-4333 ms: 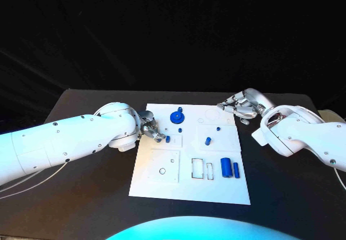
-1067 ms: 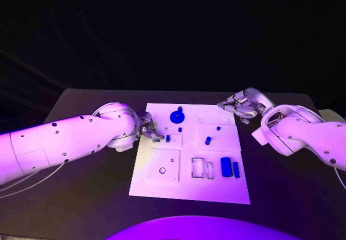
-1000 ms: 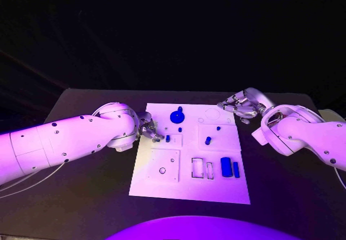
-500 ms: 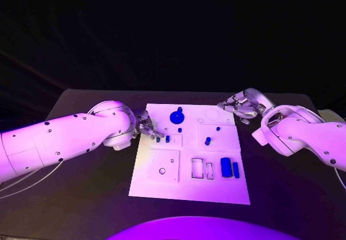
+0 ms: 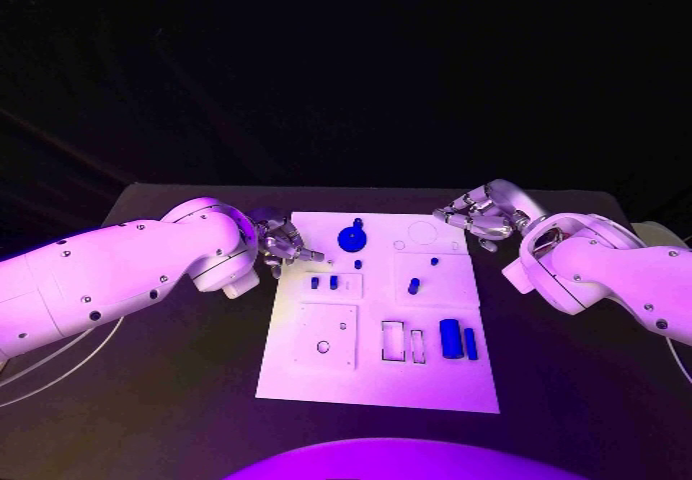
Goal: Assemble the parts on the task board
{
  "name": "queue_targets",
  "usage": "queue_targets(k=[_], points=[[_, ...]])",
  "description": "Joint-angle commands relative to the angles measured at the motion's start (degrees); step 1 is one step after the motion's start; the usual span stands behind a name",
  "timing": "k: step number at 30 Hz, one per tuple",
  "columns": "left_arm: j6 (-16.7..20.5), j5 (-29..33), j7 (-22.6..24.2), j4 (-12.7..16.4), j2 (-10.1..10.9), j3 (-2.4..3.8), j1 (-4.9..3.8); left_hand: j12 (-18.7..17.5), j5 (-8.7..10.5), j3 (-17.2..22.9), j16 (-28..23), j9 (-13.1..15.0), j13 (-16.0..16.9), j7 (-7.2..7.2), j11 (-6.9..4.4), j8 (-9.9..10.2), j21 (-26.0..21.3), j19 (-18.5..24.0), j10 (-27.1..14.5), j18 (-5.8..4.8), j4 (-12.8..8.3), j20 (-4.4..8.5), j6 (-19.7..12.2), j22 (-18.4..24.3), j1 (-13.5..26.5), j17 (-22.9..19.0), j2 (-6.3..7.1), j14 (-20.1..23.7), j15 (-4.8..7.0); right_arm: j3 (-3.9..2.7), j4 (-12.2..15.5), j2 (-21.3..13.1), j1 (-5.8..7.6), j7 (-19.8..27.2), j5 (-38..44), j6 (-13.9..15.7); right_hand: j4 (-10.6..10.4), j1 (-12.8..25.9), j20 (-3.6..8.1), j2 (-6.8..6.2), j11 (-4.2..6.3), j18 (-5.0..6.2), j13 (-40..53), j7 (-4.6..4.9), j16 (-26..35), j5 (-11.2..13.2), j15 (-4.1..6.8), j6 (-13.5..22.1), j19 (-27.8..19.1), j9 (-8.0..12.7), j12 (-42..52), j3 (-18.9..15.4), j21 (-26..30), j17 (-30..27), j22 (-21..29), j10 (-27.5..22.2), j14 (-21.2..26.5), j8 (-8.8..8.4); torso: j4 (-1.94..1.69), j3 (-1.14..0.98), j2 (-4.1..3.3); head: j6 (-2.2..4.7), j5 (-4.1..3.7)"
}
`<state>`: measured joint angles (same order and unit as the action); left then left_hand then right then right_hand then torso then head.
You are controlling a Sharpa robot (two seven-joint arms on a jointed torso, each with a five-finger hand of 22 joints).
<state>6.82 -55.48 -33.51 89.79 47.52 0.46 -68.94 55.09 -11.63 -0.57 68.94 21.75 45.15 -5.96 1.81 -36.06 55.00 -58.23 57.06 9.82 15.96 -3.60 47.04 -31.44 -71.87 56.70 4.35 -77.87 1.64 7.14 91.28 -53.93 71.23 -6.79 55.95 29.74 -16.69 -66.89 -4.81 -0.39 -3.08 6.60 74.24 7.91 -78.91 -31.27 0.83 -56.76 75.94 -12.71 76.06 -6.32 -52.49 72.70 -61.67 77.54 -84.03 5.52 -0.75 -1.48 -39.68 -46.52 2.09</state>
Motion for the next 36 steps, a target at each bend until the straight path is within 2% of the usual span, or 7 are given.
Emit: queue_targets(k=[1, 3, 5, 9, 15, 24, 36], points=[[6.74, -2.66, 9.14, 0.69, -0.79, -0.62, -0.01, -2.39, -0.16, 3.44, -2.40, -1.22, -2.62, -0.67, 0.47, 0.99, -1.59, -0.14, -2.24, 0.73, -2.42, -0.65, -1.31, 1.15, -8.08, -3.00, -0.47, 1.02, -0.10, -0.01, -0.04, 0.14, -0.03, 1.10, -0.42, -0.10, 0.09, 0.41, 0.01, 0.15, -0.01, 0.93, -0.33, -0.10, 0.32, -0.27, 0.40, 0.33, -0.67, -0.05, -0.41, -0.30, 0.71, -0.14, 0.49, -0.69, -2.14, 0.29, 0.06, -0.03, -0.03, 0.74, -0.20], [9.43, -7.77, 12.50, 1.02, -1.57, -1.24, 0.19, -4.98, -0.10, 7.75, -3.31, -3.51, -5.88, -1.14, 0.97, 2.76, -2.73, -0.87, -2.42, 0.79, -2.97, -0.78, -0.39, 2.02, -14.12, -3.91, 1.01, 0.97, -0.40, -0.01, -0.08, 0.19, -0.04, 1.23, -0.53, -0.03, 0.16, 0.26, -0.01, 0.21, -0.02, 0.93, -0.48, -0.09, 0.35, -0.33, 0.38, 0.34, -0.73, -0.06, -0.55, -0.30, 0.83, -0.14, 0.55, -0.85, -2.12, 0.30, -0.03, 0.04, -0.08, 1.07, -0.62], [11.71, -12.10, 15.69, 1.03, -2.34, -1.68, 0.47, -8.41, -0.17, 9.99, -4.45, -5.06, -8.83, -1.29, 0.82, 4.46, -3.21, -0.91, -3.65, 0.74, -2.54, -0.86, -0.50, 2.34, -16.08, -5.27, 2.16, 1.58, -0.51, -0.01, -0.12, 0.24, -0.05, 1.34, -0.60, 0.01, 0.19, 0.20, -0.01, 0.23, -0.02, 0.95, -0.58, -0.09, 0.33, -0.34, 0.38, 0.34, -0.78, -0.06, -0.65, -0.30, 0.95, -0.11, 0.62, -0.96, -2.13, 0.31, 0.02, 0.05, -0.08, 1.31, -0.82], [14.11, -19.22, 20.48, 0.17, -3.91, -2.26, 0.87, -16.92, 0.08, 14.80, -7.03, -9.10, -17.48, -1.66, 1.17, 8.94, -4.13, -0.71, -2.91, 0.72, -0.24, -1.20, 0.24, 2.90, -17.76, -8.38, 5.59, 3.06, -1.09, -0.01, -0.14, 0.25, -0.07, 1.47, -0.70, 0.04, 0.21, 0.13, -0.02, 0.25, -0.03, 0.96, -0.61, -0.09, 0.36, -0.36, 0.37, 0.31, -0.82, -0.07, -0.69, -0.30, 1.03, -0.12, 0.66, -1.00, -2.12, 0.33, 0.09, 0.00, 0.00, 1.41, -0.87], [11.34, -29.19, 22.17, -0.91, -5.76, -2.88, 1.14, -21.00, 0.07, 16.28, -6.86, -11.51, -22.04, -1.17, 1.65, 11.82, -4.16, -1.03, -3.61, 0.74, 0.40, -1.41, 1.76, 2.96, -16.70, -8.49, 8.09, 2.70, -1.17, -0.01, -0.07, 0.19, -0.10, 1.53, -0.76, 0.10, 0.21, 0.13, -0.02, 0.25, -0.03, 0.96, -0.61, -0.09, 0.36, -0.36, 0.37, 0.31, -0.82, -0.07, -0.69, -0.30, 1.03, -0.12, 0.66, -1.00, -2.12, 0.33, 0.05, -0.03, -0.09, 1.63, -1.10], [8.43, -34.55, 21.59, -2.57, -8.55, -3.21, 1.31, -25.42, 0.13, 19.43, -0.17, -14.59, -28.39, -0.84, 1.84, 16.07, -1.74, -2.69, -1.65, 0.77, -0.03, -1.34, 5.60, 1.62, -15.79, -1.81, 9.11, -1.28, -1.18, -0.01, 0.02, 0.29, -0.11, 1.53, -0.79, 0.10, 0.21, 0.13, -0.02, 0.25, -0.03, 0.96, -0.61, -0.09, 0.36, -0.36, 0.37, 0.31, -0.82, -0.07, -0.69, -0.30, 1.03, -0.12, 0.66, -1.00, -2.12, 0.33, 0.11, 0.01, -0.16, 1.73, -1.09], [2.70, -35.15, 20.26, -6.03, -11.58, -3.24, 1.35, -28.90, 0.14, 20.37, 3.87, -15.71, -31.97, -0.76, 2.37, 18.20, 1.52, -3.96, -1.87, 0.47, -0.31, -1.65, 7.33, -1.33, -14.96, 1.80, 9.34, -3.31, -1.54, -0.01, 0.02, 0.56, -0.11, 1.50, -0.79, 0.11, 0.23, 0.05, -0.02, 0.28, -0.02, 0.92, -0.59, -0.10, 0.28, -0.38, 0.37, 0.29, -0.75, -0.08, -0.67, -0.31, 0.87, 0.02, 0.52, -1.00, -2.15, 0.36, 0.10, 0.02, -0.12, 1.58, -1.10]])
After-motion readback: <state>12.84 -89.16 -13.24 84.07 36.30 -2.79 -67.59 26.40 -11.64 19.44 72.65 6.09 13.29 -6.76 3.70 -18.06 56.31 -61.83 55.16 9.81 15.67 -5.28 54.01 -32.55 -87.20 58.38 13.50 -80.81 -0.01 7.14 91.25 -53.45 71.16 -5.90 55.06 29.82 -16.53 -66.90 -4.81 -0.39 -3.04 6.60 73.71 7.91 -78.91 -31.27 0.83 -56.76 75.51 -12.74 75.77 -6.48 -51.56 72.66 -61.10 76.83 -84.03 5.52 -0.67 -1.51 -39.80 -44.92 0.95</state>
